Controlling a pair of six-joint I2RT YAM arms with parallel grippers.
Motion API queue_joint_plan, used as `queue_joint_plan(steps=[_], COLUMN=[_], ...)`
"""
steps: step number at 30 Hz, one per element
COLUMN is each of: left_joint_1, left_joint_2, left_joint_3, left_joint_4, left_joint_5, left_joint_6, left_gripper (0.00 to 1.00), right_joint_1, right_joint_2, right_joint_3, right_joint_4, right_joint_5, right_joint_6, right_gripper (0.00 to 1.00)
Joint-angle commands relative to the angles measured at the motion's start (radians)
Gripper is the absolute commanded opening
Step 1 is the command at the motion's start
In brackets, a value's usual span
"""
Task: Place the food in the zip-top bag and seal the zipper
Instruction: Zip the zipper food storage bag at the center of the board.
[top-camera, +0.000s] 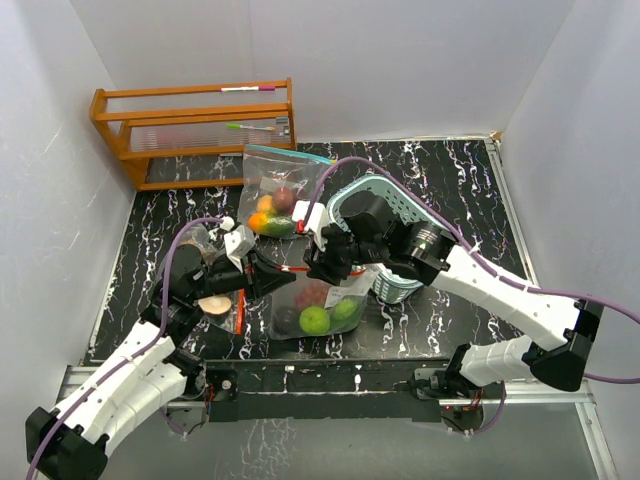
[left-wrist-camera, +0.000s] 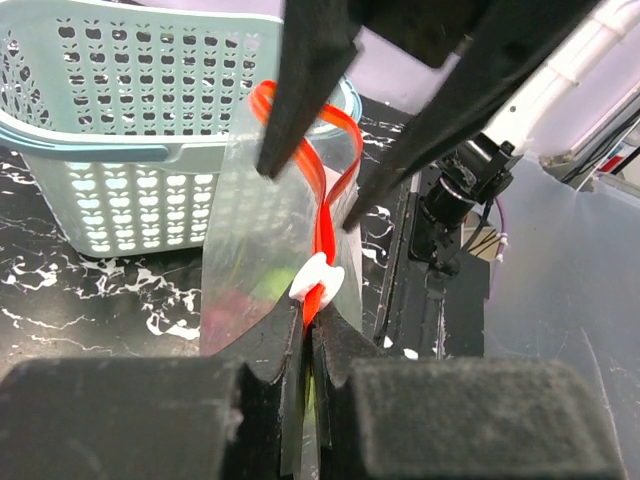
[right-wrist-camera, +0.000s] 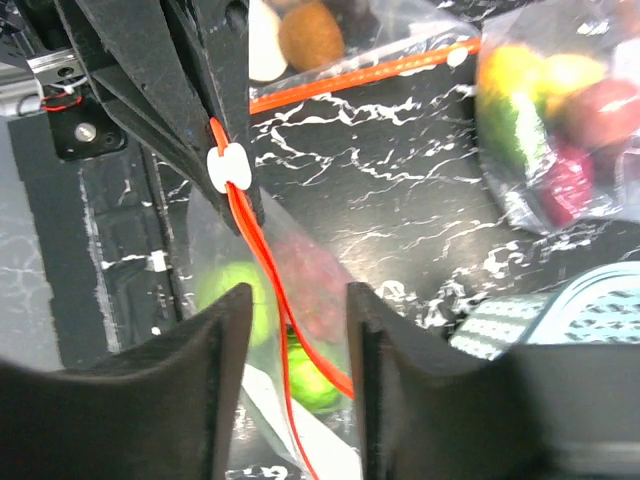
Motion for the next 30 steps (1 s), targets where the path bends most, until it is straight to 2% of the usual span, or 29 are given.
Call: queue_joint_plan(steps=[1, 2, 3, 5, 10, 14, 21, 24, 30], left_joint_1=[0.002, 0.002, 0.002, 0.002, 0.002, 0.001, 0.003, 0.003, 0.002], left_joint_2=[0.000, 0.003, 0.006, 0.016, 0.081, 0.128, 0.125, 0.116, 0.107], left_joint_3=[0.091, 0.098, 0.106, 0.127, 0.237, 0.285, 0.293, 0.293, 0.293], left_joint_4=[-0.097, -0.110, -0.119, -0.147, -0.286, -0.324, -0.328, -0.332, -0.339], left_joint_5=[-0.010, -0.015, -0.021, -0.030, -0.009, 0.055, 0.079, 0.080, 0.092], left_joint_6=[0.084, 0.089, 0.092, 0.095, 0.119, 0.113, 0.099, 0.104, 0.109], left_gripper=[0.00, 0.00, 0.00, 0.00, 0.00, 0.00, 0.00, 0.00, 0.00], right_joint_1=[-0.002, -0.002, -0.003, -0.003, -0.003, -0.002, -0.002, -0.002, -0.002], right_joint_2=[-0.036, -0.041, -0.051, -0.064, -0.046, -0.003, 0.056, 0.055, 0.076], right_joint_3=[0.114, 0.122, 0.128, 0.140, 0.162, 0.179, 0.199, 0.188, 0.191], right_joint_4=[0.009, 0.011, 0.019, 0.033, 0.046, 0.037, 0.072, 0.110, 0.110], right_joint_5=[0.023, 0.021, 0.019, -0.017, -0.112, -0.194, -0.211, -0.188, -0.196], right_joint_6=[-0.009, -0.016, -0.021, -0.036, -0.064, -0.091, -0.094, -0.085, -0.083], right_gripper=[0.59, 0.75, 0.84, 0.89, 0.85, 0.83, 0.68, 0.55, 0.49])
